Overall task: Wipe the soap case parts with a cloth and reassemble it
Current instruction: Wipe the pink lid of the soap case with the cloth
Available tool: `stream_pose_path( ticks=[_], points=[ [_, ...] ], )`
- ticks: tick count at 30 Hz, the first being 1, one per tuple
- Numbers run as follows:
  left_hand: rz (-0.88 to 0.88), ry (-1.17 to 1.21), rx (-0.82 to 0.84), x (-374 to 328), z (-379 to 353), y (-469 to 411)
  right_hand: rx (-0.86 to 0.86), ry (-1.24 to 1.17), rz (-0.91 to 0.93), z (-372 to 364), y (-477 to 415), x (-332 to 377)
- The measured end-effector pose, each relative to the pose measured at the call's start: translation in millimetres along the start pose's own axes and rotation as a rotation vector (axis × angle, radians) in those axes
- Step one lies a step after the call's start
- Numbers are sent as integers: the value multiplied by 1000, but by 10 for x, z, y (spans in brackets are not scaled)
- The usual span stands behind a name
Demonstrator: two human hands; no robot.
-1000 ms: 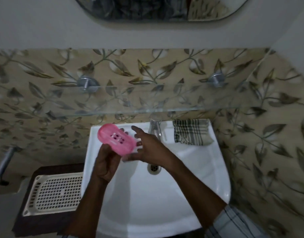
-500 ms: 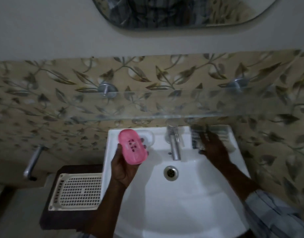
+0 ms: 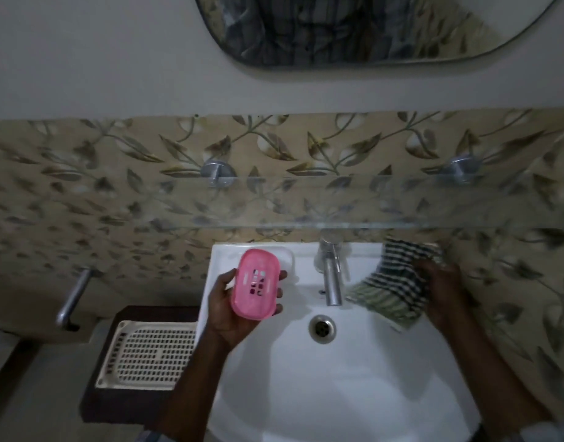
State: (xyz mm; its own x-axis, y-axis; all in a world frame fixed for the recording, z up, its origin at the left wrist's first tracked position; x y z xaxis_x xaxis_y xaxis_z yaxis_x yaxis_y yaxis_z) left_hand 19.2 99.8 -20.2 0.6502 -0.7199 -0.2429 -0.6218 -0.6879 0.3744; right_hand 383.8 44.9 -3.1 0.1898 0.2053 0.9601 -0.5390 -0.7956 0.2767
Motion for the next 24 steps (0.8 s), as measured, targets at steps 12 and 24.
stream_pose_path(
  ticks=[12, 24],
  points=[
    [25, -76, -7, 197, -290, 142, 259, -459, -312, -759, 1012, 176],
    [116, -216, -84, 142, -331, 181, 347, -97, -191, -1368, 1333, 398]
  ],
)
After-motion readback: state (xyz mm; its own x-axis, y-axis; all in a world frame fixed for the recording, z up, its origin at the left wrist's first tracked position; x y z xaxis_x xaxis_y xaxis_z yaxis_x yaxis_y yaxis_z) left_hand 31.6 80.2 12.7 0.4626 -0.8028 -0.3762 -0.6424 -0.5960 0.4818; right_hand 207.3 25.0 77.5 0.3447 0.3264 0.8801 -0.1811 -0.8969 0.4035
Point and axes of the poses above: each hand's wrist, its own y-axis away from the middle knuckle, its own z-axis out of the back of the hand, x = y × z, the point moved 7 cm from there along -y, towards the middle knuckle, and after that the axes turned 9 degrees about y, right-handed, at the moved point
